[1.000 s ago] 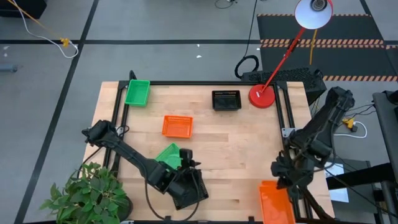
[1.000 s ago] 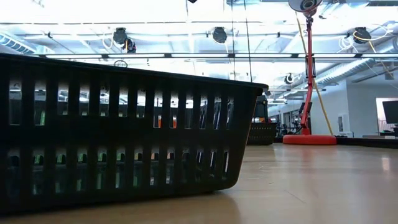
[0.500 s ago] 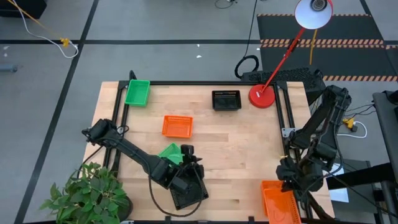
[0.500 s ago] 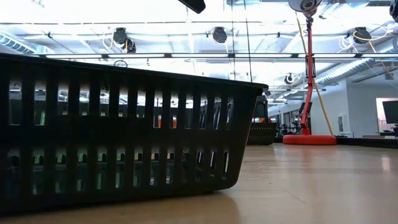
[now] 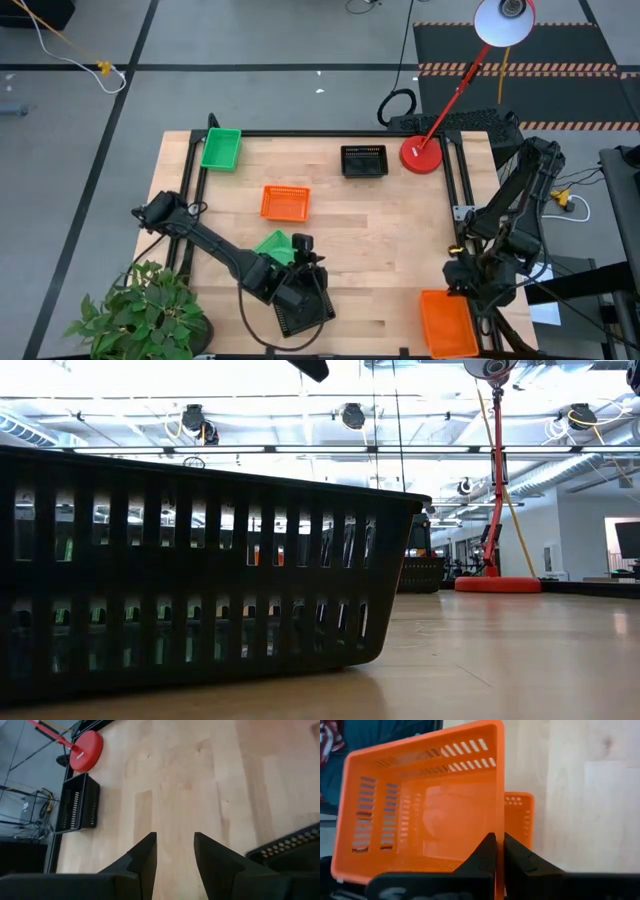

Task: Stack baskets by color
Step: Stack the middle orange bin on top of the right orange bin

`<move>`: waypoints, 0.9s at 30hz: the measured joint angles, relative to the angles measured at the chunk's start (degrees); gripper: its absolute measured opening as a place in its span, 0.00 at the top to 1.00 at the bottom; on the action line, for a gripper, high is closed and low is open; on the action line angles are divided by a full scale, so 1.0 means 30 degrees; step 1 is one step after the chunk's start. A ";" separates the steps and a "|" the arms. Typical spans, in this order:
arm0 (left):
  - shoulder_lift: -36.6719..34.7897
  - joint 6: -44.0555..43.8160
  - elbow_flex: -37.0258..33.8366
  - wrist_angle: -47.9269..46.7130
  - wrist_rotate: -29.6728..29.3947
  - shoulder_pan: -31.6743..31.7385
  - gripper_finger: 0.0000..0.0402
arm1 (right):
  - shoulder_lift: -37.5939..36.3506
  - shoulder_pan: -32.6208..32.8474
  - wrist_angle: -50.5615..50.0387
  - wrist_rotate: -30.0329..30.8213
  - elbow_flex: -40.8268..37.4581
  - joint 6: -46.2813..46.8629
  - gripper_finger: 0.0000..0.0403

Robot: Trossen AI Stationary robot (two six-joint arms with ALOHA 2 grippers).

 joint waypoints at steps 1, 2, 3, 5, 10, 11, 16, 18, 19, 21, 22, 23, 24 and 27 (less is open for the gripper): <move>0.0000 -0.0010 0.0003 0.0013 -0.0001 0.0077 0.67 | 0.0000 0.0000 -0.0134 0.0206 0.0000 -0.0047 0.99; 0.0000 -0.0020 0.0000 0.0027 -0.0001 0.0164 0.67 | 0.0000 0.0047 -0.0275 0.0380 0.0000 -0.0051 0.99; 0.0000 -0.0061 0.0002 0.0034 0.0021 0.0201 0.67 | 0.0000 0.0094 -0.0340 0.0428 0.0000 -0.0051 0.99; 0.0000 -0.0090 0.0000 0.0039 0.0423 0.0290 0.67 | 0.0000 0.0286 -0.0294 0.0517 -0.0010 -0.0051 0.99; 0.0000 -0.0435 0.0000 0.0046 0.0834 0.0465 0.67 | -0.0051 0.0898 -0.0193 0.0977 -0.0587 0.0077 0.99; 0.0002 -0.0442 0.0000 0.0046 0.0834 0.0474 0.67 | -0.0051 0.1004 -0.0169 0.0982 -0.0793 0.0249 0.99; 0.0007 -0.0447 0.0000 0.0057 0.0856 0.0456 0.67 | -0.0165 0.1324 0.0143 0.0962 -0.1804 0.1123 0.99; 0.0007 -0.0454 0.0000 0.0083 0.0892 0.0450 0.67 | -0.0254 0.1456 0.0621 0.0963 -0.2096 0.1172 0.99; 0.0007 -0.0454 0.0000 0.0140 0.0892 0.0459 0.67 | -0.0326 0.1522 0.0849 0.0963 -0.2227 0.1173 0.99; 0.0007 -0.0454 0.0000 0.0242 0.0892 0.0465 0.67 | -0.0467 0.1599 0.1090 0.0963 -0.2463 0.1226 0.99; 0.0007 -0.0454 0.0000 0.0335 0.0892 0.0465 0.67 | -0.0504 0.1623 0.1155 0.0950 -0.2590 0.1367 0.99; 0.0007 -0.0429 0.0000 0.0508 0.0890 0.0480 0.67 | -0.0533 0.1629 0.1153 0.0948 -0.2733 0.1504 0.99; 0.0007 -0.0274 0.0000 0.0697 0.0892 0.0480 0.67 | -0.0543 0.1642 0.1136 0.0948 -0.2884 0.1583 0.99; 0.0015 0.0141 0.0000 0.1312 0.1067 0.0480 0.67 | -0.0546 0.1698 0.1176 0.0948 -0.3261 0.1605 0.99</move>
